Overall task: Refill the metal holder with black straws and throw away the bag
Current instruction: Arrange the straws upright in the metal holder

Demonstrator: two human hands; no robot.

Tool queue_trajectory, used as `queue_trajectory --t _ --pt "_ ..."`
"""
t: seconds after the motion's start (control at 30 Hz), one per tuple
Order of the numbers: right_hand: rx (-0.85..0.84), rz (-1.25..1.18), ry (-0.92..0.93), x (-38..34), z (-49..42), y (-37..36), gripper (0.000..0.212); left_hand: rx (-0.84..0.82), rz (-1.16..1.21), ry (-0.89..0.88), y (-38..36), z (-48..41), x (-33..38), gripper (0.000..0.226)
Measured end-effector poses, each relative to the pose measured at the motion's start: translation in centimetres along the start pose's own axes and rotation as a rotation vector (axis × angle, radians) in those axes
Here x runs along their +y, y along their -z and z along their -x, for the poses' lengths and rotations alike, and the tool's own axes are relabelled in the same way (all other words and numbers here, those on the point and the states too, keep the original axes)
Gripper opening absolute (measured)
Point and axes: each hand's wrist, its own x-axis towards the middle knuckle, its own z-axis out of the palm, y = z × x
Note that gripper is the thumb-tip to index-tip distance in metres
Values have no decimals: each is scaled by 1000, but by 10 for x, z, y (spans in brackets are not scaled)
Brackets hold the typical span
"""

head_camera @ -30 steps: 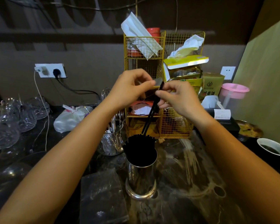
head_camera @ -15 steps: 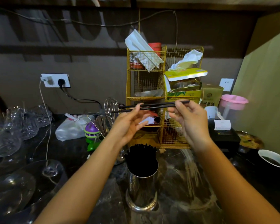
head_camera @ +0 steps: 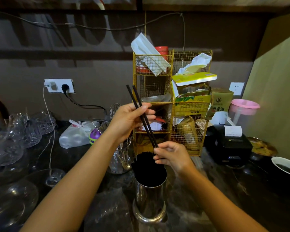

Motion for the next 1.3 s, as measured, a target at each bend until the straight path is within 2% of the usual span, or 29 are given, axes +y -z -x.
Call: queue_trajectory --t 0.1,0.2,0.33,0.43,0.53,0.6,0.73,0.83,0.93,1.0,1.17,1.3 --pt "-52 225 12 -8 -3 1 11 -30 -120 -9 -1 2 5 19" --pt "-93 559 81 -28 -5 8 32 -43 -145 -4 -4 6 5 18" --pt "-30 535 346 -64 -3 9 44 -103 -170 40 -12 13 -6 17" --pt "-79 517 511 -78 2 3 49 -150 -191 77 -21 21 -18 15" --pt "-88 706 640 -69 7 -3 54 -208 -290 101 -28 32 -34 13" --pt "-60 852 705 -54 4 -5 47 -205 -385 98 -30 38 -45 16" --pt "-29 915 676 -24 1 -1 37 -131 -741 57 -26 46 -69 19" --pt "-46 906 671 -4 4 0 36 -100 -1186 -102 -23 56 -84 30" --pt "-74 891 708 11 10 -1 32 -116 -1416 -173 -22 64 -94 35" --pt "-61 896 724 23 12 2 30 -156 -1476 -189 -20 70 -99 38" --pt "24 867 423 53 17 12 19 -125 -1368 -237 -10 82 -100 27" --pt "30 897 464 62 21 11 20 -106 -1207 -207 -1 84 -98 24"
